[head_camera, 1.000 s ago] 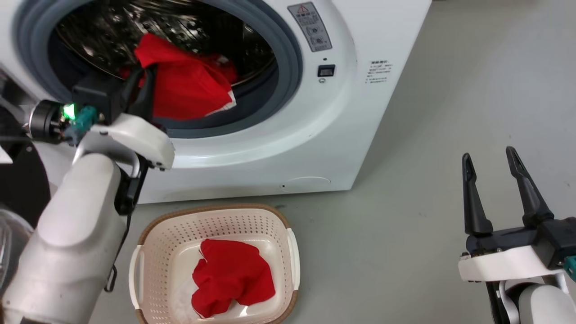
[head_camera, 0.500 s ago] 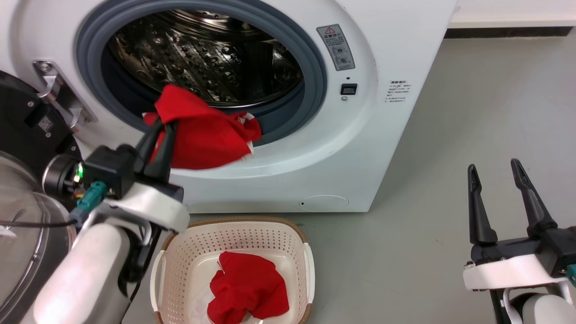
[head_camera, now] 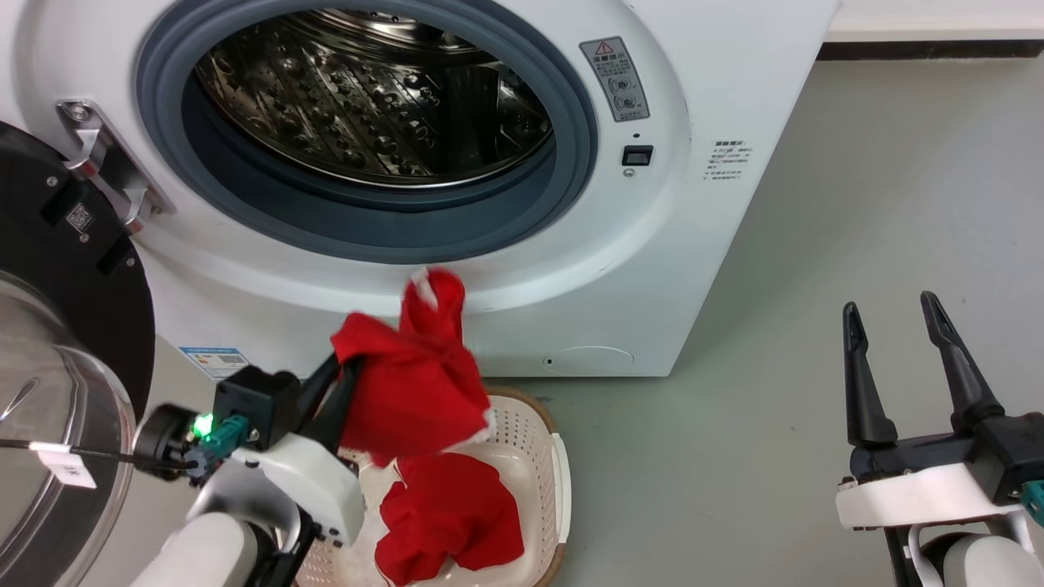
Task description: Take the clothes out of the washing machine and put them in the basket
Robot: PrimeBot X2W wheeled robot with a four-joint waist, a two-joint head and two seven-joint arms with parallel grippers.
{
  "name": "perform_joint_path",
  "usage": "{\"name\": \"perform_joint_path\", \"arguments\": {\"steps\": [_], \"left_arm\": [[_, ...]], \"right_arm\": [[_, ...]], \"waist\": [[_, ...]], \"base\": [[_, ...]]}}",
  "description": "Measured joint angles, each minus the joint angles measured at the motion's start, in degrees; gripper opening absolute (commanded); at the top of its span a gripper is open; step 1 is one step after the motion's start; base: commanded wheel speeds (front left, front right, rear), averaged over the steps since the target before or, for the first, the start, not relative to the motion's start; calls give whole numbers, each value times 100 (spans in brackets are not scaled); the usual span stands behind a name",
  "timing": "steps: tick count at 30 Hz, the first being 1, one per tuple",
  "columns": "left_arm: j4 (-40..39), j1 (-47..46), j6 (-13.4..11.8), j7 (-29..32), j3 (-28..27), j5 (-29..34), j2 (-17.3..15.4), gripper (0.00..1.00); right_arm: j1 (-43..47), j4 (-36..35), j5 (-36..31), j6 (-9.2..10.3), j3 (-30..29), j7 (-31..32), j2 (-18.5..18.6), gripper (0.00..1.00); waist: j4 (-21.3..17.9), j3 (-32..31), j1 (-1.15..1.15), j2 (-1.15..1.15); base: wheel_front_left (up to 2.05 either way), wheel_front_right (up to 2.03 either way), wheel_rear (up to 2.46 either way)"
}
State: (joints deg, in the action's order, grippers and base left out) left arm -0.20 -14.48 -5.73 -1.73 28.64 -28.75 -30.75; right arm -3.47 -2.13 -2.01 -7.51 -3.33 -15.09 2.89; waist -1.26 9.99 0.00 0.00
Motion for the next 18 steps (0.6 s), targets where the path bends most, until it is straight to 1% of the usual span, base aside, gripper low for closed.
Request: {"name": "perform_joint_path", "arguments": {"steps": [4,8,9,10,18], "left_arm": [[490,109,126,78,103,-151,41,0],[1094,122,298,58,244,-246,177,0],[1469,73,383,30,338,-227,271,0],[1469,73,383,30,338,-227,271,0],[3196,-533,715,-131,450,-259,604,0]], "right_arm": [[-18,1,-3,0,9,1,0,100],[-93,-25,-16,0,10,1,0,100],[-123,-46,-37,0,7,1,0,100],[-123,-46,-37,0,7,1,0,100],[-246,-166,-116,-1,-1,0,0,100]], "waist": [[-56,85,0,0],[-126,226,0,0],[-158,322,0,0],[-158,322,0,0],[-298,854,1,0]], "base": [[0,0,0],[0,0,0],[0,0,0],[0,0,0],[0,0,0]]}}
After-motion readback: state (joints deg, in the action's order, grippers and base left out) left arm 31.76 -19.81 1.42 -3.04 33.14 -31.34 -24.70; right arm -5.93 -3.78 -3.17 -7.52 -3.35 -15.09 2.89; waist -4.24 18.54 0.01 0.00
